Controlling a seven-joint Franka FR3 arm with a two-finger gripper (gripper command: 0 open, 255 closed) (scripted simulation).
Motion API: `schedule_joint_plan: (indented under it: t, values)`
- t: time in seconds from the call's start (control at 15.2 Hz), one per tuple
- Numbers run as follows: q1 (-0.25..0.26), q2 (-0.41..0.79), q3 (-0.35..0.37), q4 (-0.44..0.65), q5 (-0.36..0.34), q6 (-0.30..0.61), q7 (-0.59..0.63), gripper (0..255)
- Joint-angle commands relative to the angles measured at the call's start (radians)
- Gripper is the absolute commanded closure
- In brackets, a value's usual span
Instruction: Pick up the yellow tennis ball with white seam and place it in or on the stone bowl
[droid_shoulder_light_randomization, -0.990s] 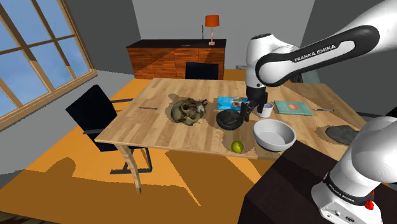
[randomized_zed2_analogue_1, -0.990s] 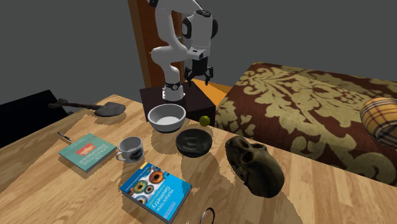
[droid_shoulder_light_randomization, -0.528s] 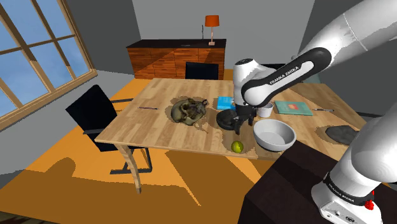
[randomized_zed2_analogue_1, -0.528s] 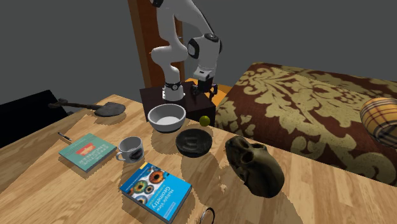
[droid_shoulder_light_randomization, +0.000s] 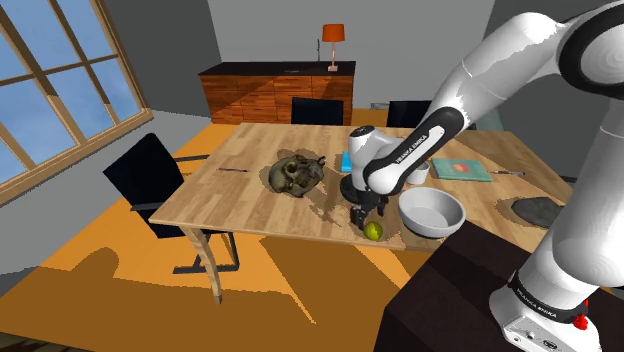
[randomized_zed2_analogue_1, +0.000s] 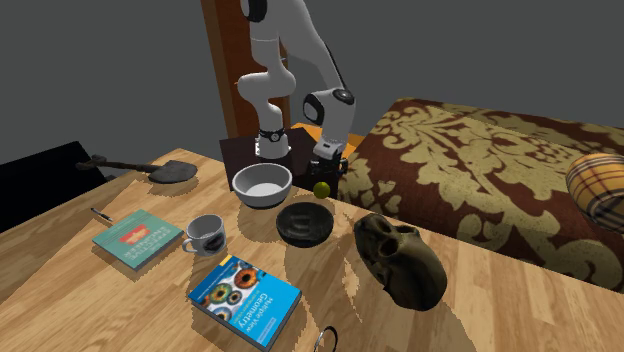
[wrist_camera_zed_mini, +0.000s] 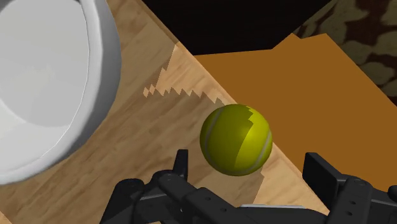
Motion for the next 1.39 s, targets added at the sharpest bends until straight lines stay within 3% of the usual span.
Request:
schedule_joint_plan:
  t: [0.0,0.33,0.86,0.92,1.32]
  values:
    - [0.002,0.029,-0.003,-0.003,-0.014,0.031,0.012,0]
    - [0.005,0.082,-0.014,-0.015,-0.04,0.093,0.031,0]
    - [0.005,0.082,-0.014,-0.014,-0.04,0.092,0.03,0]
    - [0.005,0.082,-0.014,-0.014,-0.04,0.092,0.03,255]
    - [0.005,0.082,-0.014,-0.015,-0.04,0.092,0.03,255]
